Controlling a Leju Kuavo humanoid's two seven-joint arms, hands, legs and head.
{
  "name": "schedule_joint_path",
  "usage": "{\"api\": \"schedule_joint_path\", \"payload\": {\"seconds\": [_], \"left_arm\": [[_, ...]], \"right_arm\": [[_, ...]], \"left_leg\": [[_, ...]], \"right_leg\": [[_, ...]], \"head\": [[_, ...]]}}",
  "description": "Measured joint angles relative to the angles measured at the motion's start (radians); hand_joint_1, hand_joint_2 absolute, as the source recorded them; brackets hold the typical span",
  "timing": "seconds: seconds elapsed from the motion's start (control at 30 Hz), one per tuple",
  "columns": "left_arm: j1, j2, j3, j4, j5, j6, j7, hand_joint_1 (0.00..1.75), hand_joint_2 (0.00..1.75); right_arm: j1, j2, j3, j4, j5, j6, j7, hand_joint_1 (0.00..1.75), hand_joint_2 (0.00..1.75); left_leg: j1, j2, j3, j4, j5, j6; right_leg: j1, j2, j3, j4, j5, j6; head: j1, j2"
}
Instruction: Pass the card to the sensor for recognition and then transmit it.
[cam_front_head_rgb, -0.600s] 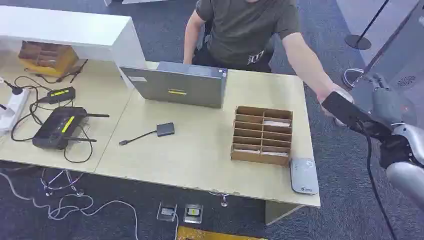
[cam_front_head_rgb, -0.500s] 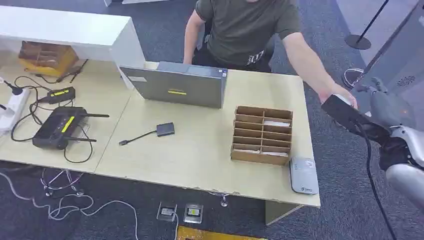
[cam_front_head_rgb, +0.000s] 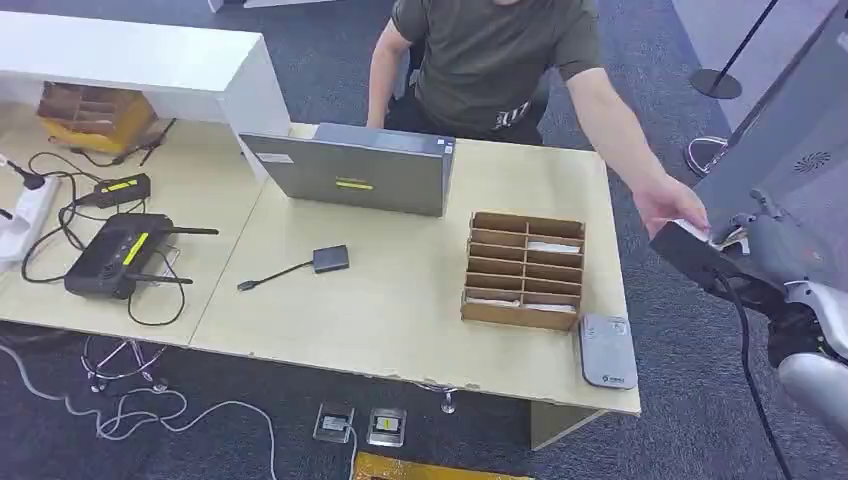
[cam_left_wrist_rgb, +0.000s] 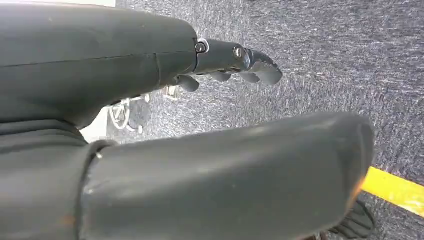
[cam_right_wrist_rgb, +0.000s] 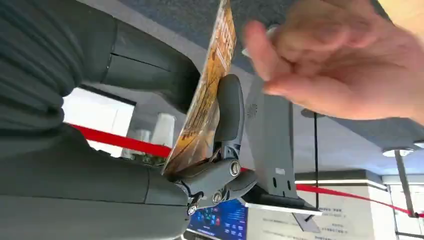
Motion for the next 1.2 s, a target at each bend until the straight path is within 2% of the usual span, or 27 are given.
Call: {"api": "schedule_joint_path", "payload": {"seconds": [0.23,0.43,0.73,0.87,1.0,1.2], "left_arm": [[0.0,0.0,0.0,0.0,0.01,0.011,0.022,0.0,0.0],[-0.002,0.0,-0.002,0.0,-0.001,0.021,0.032,0.0,0.0],[-0.006,0.002,-0.018,0.0,0.006,-0.002,-0.016,0.0,0.0],[-0.007,0.006,-0.024,0.0,0.006,-0.012,-0.019,0.0,0.0],[-0.006,0.01,-0.027,0.0,0.005,-0.011,0.003,0.0,0.0],[-0.005,0.011,-0.042,0.0,0.011,0.004,0.034,0.0,0.0]], "right_arm": [[0.034,0.025,-0.019,-0.008,0.077,0.025,-0.048,1.75,1.75],[0.069,0.054,-0.014,-0.008,0.08,0.017,-0.071,1.75,1.75],[0.074,0.116,0.057,0.021,0.027,-0.045,-0.075,1.75,1.75],[0.085,0.129,0.079,0.033,0.019,-0.06,-0.076,1.75,1.75],[0.128,0.126,0.085,0.036,0.014,-0.074,-0.056,1.75,1.75],[0.216,0.09,0.071,0.027,-0.002,-0.078,-0.027,1.75,1.75]], "left_leg": [[0.0,0.0,0.0,0.0,0.0,0.0],[0.0,0.0,0.0,0.0,0.0,0.0],[0.0,0.0,0.0,0.0,0.0,-0.001],[0.0,0.0,0.001,0.0,0.0,-0.001],[0.0,0.0,0.001,0.0,0.0,-0.001],[0.0,0.0,0.001,0.0,0.0,0.0]], "right_leg": [[0.0,0.0,0.0,0.0,0.0,0.0],[0.0,0.0,0.0,0.0,0.0,0.0],[0.0,0.0,0.0,0.0,0.0,0.0],[0.0,0.0,0.0,0.0,0.0,0.0],[0.0,0.0,0.0,0.0,0.0,0.0],[0.0,0.0,0.0,0.0,0.0,0.0]], "head": [[0.0,0.0],[0.0,0.0],[0.0,0.0],[0.0,0.0],[0.0,0.0],[0.0,0.0]]}}
